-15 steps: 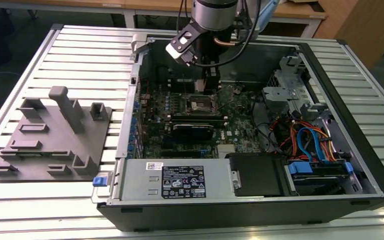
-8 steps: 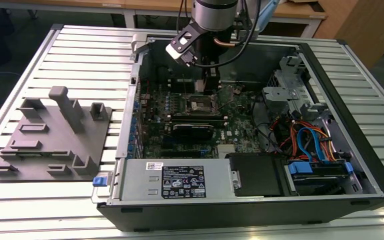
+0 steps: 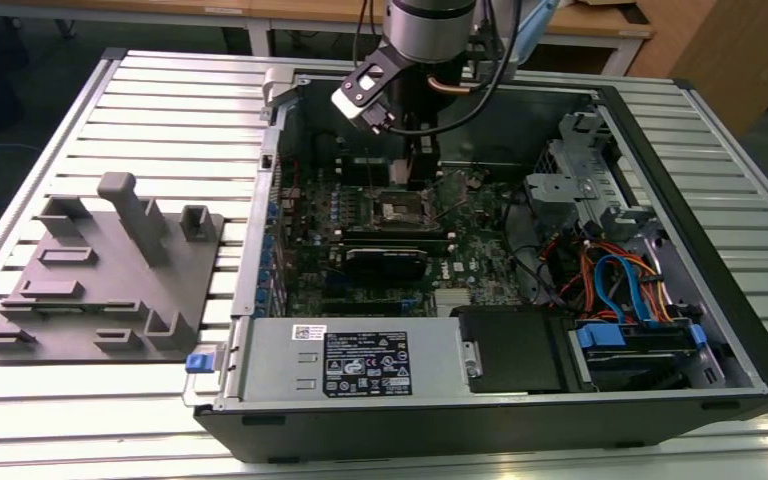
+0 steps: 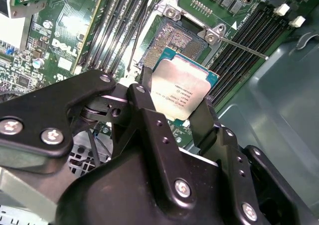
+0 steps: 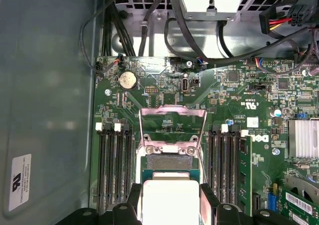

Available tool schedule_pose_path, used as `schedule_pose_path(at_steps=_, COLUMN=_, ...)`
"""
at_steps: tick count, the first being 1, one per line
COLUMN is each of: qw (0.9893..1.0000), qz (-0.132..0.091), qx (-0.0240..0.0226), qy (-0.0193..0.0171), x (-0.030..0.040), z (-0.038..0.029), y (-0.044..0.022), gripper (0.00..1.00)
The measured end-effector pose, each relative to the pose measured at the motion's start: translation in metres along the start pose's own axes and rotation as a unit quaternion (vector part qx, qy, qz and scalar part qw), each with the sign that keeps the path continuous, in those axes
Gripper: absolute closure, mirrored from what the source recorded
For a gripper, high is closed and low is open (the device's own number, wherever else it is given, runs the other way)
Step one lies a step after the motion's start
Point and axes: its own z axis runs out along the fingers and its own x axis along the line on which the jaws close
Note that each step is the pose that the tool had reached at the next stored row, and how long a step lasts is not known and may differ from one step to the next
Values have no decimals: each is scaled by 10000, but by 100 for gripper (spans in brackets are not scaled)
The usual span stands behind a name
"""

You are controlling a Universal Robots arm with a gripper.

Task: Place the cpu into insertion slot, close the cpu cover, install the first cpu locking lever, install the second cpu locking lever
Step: 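Place the cpu into insertion slot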

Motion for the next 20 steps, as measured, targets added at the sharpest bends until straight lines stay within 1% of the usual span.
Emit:
schedule_pose_path(at_steps=4, qw=10000, qz=0, qx=1, qy=-1, x=-2, z=39, y=-2, gripper=46)
schedule_pose_path(at_steps=9, qw=10000, qz=0, qx=1, qy=-2, x=-4, z=129, y=-7, gripper=46)
schedule_pose_path(at_steps=11, qw=10000, qz=0, qx=1, qy=-2, x=-11, z=154, y=-8, gripper=46)
schedule_pose_path(at_steps=14, qw=10000, qz=0, qx=1, qy=-2, x=-18, z=171, y=-10, gripper=46)
schedule_pose_path(at_steps=20, qw=10000, qz=0, qx=1, qy=-2, x=-18, z=172, y=-14, gripper=46)
